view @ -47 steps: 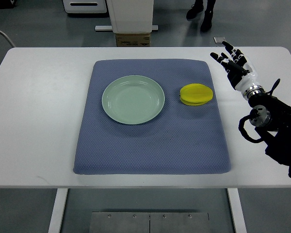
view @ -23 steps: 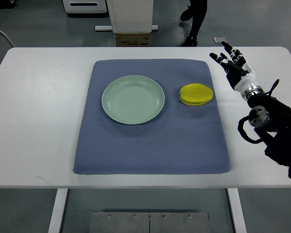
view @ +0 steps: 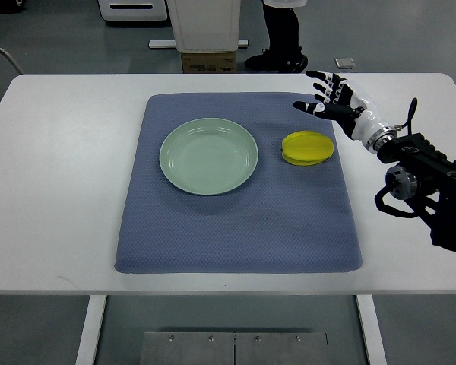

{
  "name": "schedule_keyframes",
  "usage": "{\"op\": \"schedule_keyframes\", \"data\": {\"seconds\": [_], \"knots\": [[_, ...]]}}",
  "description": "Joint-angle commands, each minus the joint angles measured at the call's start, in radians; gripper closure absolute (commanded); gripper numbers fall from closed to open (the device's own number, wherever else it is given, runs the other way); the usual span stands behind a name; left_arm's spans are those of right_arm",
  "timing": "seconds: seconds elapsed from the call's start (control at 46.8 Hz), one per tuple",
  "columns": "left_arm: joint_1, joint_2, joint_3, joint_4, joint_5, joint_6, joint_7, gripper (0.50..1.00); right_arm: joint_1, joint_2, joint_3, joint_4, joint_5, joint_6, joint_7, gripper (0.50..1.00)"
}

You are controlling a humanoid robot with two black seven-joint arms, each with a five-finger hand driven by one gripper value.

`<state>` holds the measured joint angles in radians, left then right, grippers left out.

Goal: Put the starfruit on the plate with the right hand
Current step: 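Reach the right hand toward the yellow starfruit beside the plate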

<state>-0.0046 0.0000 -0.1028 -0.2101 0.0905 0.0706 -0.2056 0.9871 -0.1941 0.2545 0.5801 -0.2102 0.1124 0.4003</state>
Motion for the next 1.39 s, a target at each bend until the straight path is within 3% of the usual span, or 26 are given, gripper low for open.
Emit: {"op": "schedule_keyframes", "data": {"seconds": [0.0,0.513,1.368], "knots": [[0.000,0.000,0.000,0.000,0.000,0.000,0.000,0.500,0.031,-0.010,-0.061,-0.002,-0.021,0.000,0.000,0.500],[0.000,0.000,0.000,0.000,0.000,0.000,0.000,0.500,0.232,-0.058,-0.639,0.000,-0.175,-0.007,0.118,0.500],[0.000,0.000,0.000,0.000,0.000,0.000,0.000,0.500,0.151,-0.048,-0.664,-0.065,-0.167,-0.014,0.101,0.515]]}}
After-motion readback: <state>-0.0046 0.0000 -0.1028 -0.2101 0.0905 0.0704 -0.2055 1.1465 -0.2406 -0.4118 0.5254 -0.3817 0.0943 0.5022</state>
